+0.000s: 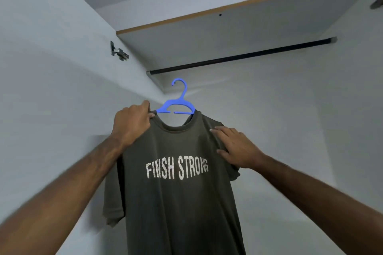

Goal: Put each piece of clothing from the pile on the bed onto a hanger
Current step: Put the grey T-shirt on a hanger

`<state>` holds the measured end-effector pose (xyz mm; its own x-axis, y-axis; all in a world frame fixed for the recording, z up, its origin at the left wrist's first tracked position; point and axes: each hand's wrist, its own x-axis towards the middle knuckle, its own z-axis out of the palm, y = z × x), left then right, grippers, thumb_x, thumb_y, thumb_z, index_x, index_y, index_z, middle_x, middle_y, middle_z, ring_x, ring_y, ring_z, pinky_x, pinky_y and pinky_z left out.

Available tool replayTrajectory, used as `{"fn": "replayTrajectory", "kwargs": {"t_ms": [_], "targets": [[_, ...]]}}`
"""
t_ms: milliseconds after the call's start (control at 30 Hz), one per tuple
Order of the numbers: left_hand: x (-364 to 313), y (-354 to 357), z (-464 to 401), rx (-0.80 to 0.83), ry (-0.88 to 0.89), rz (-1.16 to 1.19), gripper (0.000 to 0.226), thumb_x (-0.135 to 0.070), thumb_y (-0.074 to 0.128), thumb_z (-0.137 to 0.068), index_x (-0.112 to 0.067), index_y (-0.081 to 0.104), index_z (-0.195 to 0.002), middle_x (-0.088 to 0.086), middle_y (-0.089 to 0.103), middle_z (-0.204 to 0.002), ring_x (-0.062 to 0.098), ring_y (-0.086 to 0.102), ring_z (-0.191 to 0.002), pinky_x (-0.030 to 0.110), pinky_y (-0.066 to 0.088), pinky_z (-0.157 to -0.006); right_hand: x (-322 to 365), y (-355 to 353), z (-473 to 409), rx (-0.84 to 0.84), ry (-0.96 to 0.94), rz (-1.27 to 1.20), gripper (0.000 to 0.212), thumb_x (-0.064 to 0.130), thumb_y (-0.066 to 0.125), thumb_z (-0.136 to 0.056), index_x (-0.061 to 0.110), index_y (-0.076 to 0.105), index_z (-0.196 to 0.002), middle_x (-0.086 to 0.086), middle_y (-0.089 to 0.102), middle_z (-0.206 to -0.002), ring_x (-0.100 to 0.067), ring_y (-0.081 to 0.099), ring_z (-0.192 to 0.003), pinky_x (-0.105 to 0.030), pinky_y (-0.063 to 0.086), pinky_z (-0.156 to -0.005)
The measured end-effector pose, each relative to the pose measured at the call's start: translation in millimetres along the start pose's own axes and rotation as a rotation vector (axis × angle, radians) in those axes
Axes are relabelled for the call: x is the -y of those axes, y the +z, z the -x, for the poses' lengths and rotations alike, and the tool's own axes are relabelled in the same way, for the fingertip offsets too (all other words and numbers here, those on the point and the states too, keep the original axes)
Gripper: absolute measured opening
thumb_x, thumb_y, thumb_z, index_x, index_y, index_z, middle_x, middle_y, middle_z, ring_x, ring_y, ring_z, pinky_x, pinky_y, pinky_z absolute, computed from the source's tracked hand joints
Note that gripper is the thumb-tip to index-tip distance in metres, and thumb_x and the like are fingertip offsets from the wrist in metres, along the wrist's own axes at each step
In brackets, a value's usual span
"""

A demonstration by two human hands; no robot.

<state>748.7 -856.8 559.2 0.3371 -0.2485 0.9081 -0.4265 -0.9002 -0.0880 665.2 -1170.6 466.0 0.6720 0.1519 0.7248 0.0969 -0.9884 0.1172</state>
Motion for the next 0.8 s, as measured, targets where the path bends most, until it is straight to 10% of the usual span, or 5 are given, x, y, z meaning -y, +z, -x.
{"fn": "replayTrajectory", "kwargs": {"t_ms": [800], "targets": [[3.6, 250.3, -284.0, 0.019, 0.005, -0.568, 0.018, -0.033, 0.040, -0.104, -0.019, 0.051, -0.102, 0.007, 0.066, -0.101, 0.031, 0.062, -0.088, 0.034, 0.037, -0.067, -164.1, 194.8, -319.9, -0.175, -0.347, -0.165, 0.070, 0.027, 0.056, -0.093, 0.028, 0.026, -0.157, 0.000, 0.023, -0.163, -0.024, 0.030, -0.145, -0.042, 0.033, -0.115]]}}
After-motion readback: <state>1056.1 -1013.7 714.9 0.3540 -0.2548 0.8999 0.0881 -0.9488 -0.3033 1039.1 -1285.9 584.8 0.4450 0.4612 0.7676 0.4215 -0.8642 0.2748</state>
